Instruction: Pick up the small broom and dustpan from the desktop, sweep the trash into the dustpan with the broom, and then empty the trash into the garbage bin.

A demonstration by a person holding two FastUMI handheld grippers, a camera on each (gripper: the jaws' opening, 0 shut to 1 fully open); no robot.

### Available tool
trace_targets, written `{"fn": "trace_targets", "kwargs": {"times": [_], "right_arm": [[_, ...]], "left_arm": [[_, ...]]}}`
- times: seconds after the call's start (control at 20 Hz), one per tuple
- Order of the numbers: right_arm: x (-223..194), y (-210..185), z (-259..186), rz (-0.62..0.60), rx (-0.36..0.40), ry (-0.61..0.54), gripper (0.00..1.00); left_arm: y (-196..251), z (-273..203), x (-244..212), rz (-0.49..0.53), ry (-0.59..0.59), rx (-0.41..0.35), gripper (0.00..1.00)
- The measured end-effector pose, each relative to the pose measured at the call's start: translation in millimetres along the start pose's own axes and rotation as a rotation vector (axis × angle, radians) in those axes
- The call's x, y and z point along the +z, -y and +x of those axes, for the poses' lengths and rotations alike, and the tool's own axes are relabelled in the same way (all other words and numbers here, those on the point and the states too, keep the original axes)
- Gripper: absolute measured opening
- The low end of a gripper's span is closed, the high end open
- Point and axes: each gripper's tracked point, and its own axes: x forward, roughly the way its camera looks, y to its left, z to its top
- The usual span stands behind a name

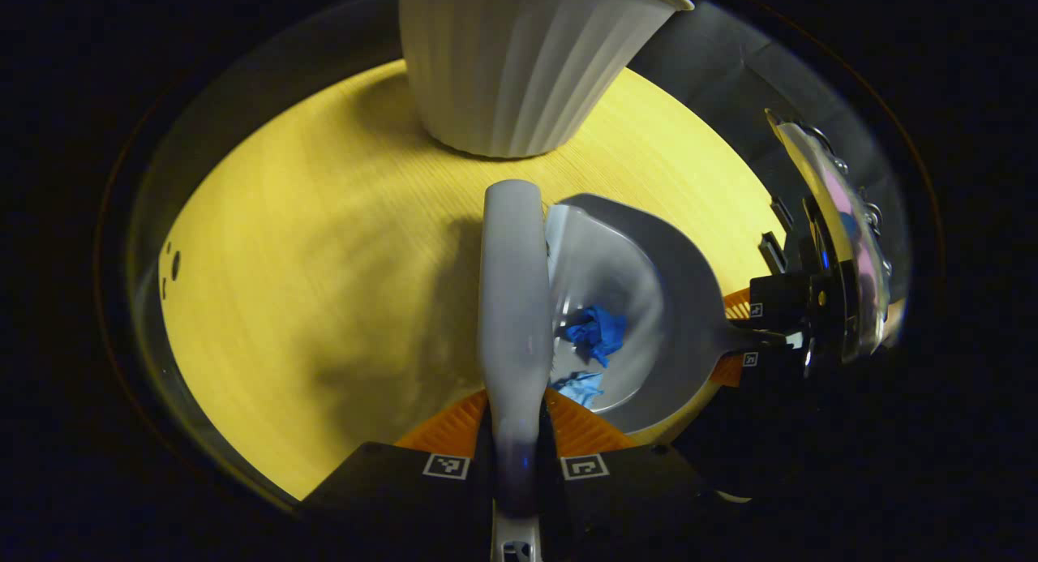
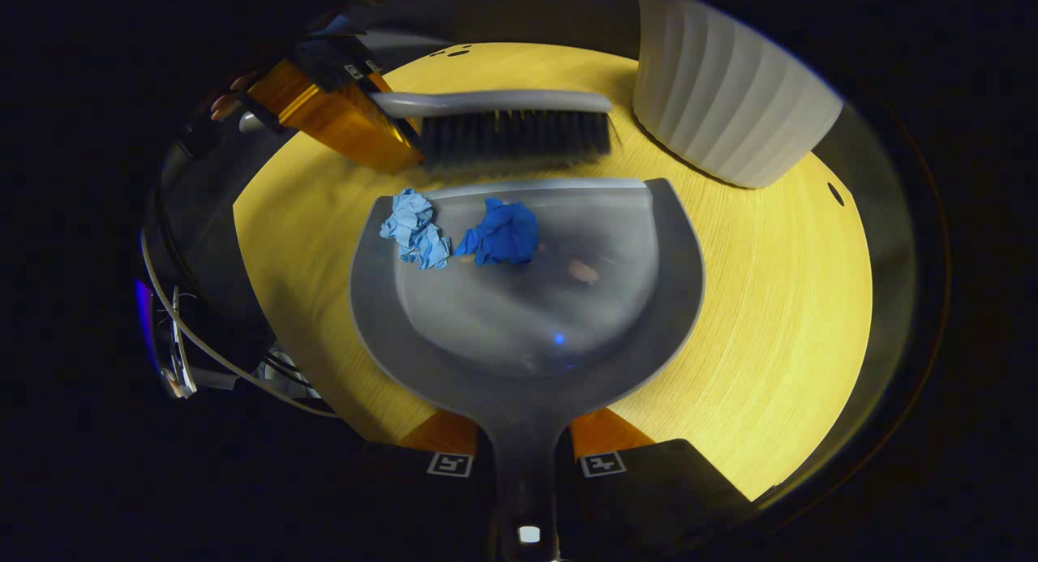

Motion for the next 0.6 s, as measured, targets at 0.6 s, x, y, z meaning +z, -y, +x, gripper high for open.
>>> {"fn": "trace_targets", "kwargs": {"times": [0.6], "right_arm": [[13,-4,-8,0.152,-0.058,0.024,0.33]], "left_arm": [[-58,-28,-142,-0.278,0.276,0.178,0.26]]}}
